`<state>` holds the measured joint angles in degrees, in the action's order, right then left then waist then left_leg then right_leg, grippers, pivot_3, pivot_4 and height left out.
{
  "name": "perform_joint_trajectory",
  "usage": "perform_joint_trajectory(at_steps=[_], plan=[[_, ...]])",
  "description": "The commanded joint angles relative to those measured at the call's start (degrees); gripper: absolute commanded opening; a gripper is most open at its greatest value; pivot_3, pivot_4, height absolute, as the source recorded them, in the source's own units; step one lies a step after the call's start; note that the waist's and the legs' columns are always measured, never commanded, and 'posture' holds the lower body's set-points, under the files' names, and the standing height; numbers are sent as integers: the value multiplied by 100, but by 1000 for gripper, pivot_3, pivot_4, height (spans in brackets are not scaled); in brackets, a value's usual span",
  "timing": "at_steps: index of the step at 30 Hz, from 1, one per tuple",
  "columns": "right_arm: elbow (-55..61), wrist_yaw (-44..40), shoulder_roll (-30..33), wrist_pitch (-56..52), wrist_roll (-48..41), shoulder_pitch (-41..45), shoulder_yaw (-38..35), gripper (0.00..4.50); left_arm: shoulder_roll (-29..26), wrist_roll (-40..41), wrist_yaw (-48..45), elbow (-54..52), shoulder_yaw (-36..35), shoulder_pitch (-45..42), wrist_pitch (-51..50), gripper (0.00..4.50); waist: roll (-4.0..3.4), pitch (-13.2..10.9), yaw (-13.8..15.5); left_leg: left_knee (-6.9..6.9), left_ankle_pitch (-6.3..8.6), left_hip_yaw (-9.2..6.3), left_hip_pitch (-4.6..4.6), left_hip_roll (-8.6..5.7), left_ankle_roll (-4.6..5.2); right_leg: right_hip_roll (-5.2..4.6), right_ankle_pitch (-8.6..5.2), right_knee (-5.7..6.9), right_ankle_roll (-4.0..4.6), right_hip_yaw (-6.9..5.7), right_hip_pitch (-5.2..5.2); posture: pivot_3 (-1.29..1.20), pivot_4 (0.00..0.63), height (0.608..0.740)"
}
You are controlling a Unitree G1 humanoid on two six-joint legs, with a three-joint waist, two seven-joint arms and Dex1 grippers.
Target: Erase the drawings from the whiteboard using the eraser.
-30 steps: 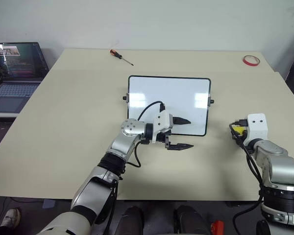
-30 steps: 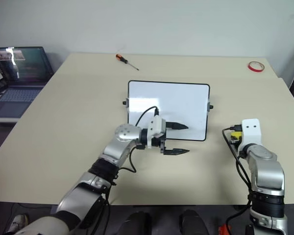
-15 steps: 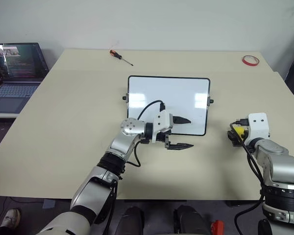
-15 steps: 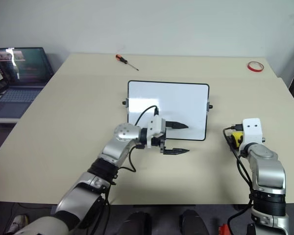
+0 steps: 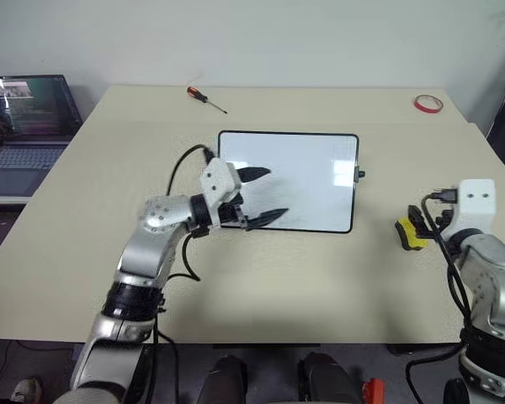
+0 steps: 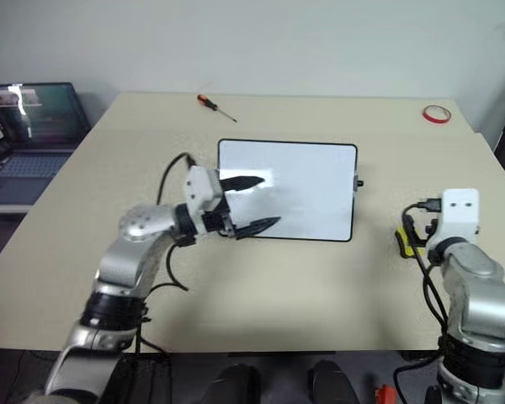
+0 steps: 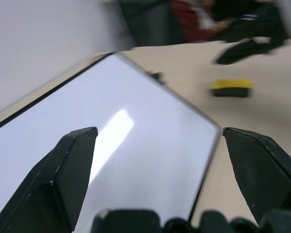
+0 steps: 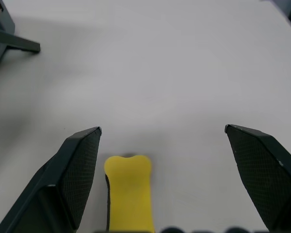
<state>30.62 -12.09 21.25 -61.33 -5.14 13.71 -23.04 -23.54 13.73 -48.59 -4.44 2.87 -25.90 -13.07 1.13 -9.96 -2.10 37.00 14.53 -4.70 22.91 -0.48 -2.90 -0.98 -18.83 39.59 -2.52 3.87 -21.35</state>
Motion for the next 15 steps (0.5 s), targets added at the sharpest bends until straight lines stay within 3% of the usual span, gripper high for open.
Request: perform_joint_trajectory(at_steps=[1, 6, 15], plan=[[546, 112, -120, 494, -40, -271, -73, 4478, 116, -169, 725, -579, -191, 422, -36, 4500, 0, 0, 25, 1, 0, 0, -1, -1, 0, -1, 0, 2, 0, 0, 0, 0, 150, 740], [1220, 375, -523, 1518, 219, -1446, 368, 4478, 592, -760, 2317, -1191, -650, 1741, 103, 4500, -11, 17, 24, -10, 1, -3, 2, 7, -1, 0, -3, -3, 1, 11, -7, 0, 150, 740], [1262, 454, -872, 3208, 504, -3076, 660, 4478, 1135, -1549, 3507, -1941, -411, 3004, 668, 4500, -4, 33, 46, -3, 0, -4, -22, -1, -2, -6, -2, 0, -1, 9, 24, 0, 150, 740]])
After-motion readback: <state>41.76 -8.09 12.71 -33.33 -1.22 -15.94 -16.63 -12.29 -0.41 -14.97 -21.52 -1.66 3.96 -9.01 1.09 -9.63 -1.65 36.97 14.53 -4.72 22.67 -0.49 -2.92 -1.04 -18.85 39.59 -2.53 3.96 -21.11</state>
